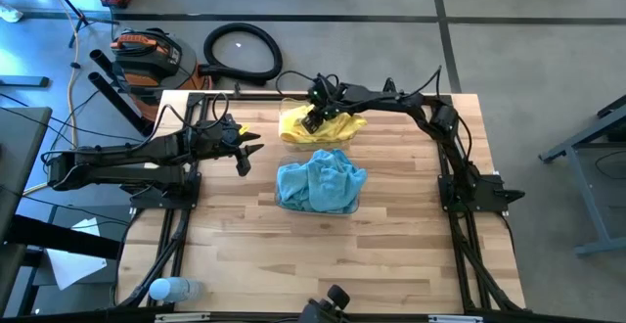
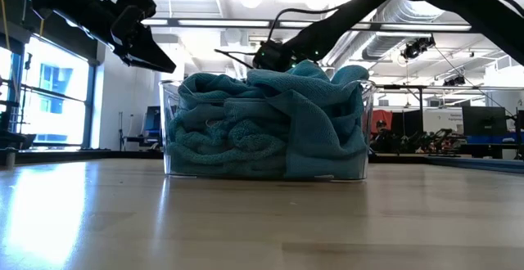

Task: Sort microfiber towel by color & place in baskets
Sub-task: Put the yellow microfiber towel into the top transparent bin

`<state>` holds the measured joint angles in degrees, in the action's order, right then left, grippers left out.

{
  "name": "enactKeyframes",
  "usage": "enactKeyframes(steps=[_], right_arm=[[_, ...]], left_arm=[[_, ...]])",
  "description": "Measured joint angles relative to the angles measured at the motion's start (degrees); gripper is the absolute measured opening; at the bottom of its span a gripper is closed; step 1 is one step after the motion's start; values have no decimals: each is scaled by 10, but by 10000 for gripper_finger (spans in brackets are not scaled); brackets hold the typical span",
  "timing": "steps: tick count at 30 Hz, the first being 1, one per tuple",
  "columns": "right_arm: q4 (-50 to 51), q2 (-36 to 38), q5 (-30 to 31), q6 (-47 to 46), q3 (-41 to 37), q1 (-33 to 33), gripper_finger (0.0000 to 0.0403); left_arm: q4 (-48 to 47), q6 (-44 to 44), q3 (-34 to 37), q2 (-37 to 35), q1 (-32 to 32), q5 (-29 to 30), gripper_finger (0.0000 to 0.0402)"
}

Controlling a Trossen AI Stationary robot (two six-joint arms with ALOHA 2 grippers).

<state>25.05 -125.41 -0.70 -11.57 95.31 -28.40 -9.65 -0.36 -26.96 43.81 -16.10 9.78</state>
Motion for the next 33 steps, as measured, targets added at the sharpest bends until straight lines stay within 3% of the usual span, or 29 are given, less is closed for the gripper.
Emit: enactKeyframes(steps=[7,16,25,33], right_arm=[[53,-4,-4,0,62,0,149],[223,-2,-7,31,190,6,149],[294,1,-17,41,248,23,149],[369,2,46,48,276,31,149]], left_arm=[[0,0,0,0,0,0,126],[0,2,0,0,0,0,126],[0,0,0,0,0,0,126],[-1,0,0,0,0,0,126]])
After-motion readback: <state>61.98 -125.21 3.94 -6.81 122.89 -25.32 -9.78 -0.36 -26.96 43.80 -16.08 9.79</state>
